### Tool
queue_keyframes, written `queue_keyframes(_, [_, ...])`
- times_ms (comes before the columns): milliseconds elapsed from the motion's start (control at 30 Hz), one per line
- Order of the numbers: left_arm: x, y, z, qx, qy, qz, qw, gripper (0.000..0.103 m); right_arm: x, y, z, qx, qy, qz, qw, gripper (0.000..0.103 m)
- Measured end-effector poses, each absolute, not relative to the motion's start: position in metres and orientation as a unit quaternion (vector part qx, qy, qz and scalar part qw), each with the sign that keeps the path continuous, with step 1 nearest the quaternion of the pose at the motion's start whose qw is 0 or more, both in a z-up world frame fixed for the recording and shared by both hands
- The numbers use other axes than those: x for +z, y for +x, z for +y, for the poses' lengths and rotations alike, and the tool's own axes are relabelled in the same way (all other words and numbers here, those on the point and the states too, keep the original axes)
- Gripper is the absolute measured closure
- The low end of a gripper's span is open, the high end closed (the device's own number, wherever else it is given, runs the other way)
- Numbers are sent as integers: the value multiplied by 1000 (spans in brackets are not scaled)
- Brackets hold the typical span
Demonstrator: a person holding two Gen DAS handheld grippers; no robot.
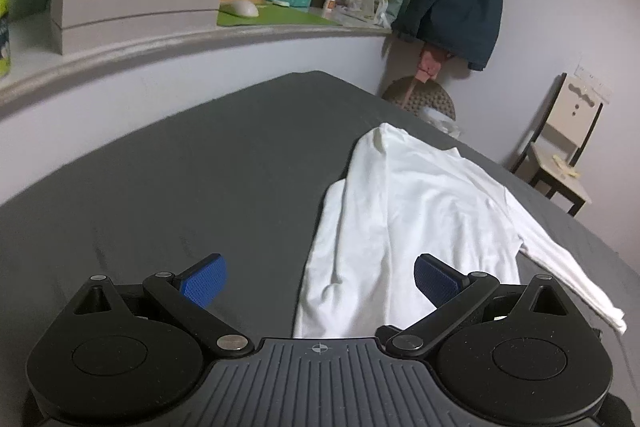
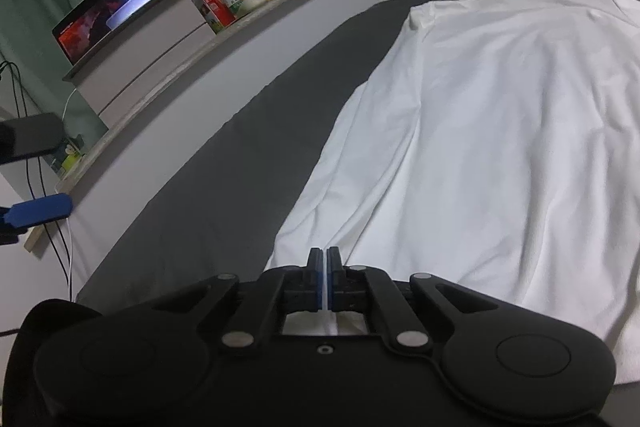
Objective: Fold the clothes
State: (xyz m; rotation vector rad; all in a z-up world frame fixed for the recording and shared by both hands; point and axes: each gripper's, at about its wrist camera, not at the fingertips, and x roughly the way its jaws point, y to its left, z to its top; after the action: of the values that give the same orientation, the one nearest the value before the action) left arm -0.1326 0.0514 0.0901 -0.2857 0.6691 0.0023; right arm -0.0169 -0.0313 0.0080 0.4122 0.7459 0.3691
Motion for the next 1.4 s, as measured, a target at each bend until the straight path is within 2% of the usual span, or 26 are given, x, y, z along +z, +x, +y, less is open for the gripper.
queue_keyframes(400, [64, -63, 41, -76, -175, 360, 913, 2, 31, -34, -12, 233, 139, 230, 935, 100])
queue_keyframes(533, [45, -33, 32, -88, -175, 396, 897, 2, 33, -34, -7, 239, 119, 208, 941, 100])
queue_keyframes(700, [37, -19, 18, -137, -164, 405, 889, 2, 37, -36, 1, 257, 80, 187, 945, 101])
queue_keyframes(800, [36, -13, 8, -142, -124, 420, 888, 2, 38, -38, 8, 261, 62, 178, 947, 101])
queue_keyframes(867, [33, -9, 1, -136, -93, 433, 886, 11, 40, -38, 10, 262, 59, 175, 947, 101])
queue_keyframes(933, [29, -4, -4, -130, -68, 444, 884, 38, 41, -38, 12, 261, 56, 174, 948, 101])
queue_keyframes(1167, [16, 6, -6, -120, -83, 460, 876, 69, 38, -41, 19, 259, 29, 176, 949, 101])
queue_keyframes(1200, [15, 6, -4, -122, -87, 459, 876, 80, 38, -42, 21, 260, 22, 175, 949, 101])
queue_keyframes(1233, [13, 6, -3, -124, -92, 459, 875, 86, 38, -44, 22, 261, 14, 174, 949, 101])
queue_keyframes(1267, [12, 6, -2, -126, -96, 458, 875, 100, 37, -45, 24, 262, 9, 174, 949, 101])
queue_keyframes(1400, [12, 3, 4, -113, -90, 444, 884, 102, 37, -49, 26, 255, -2, 173, 952, 100])
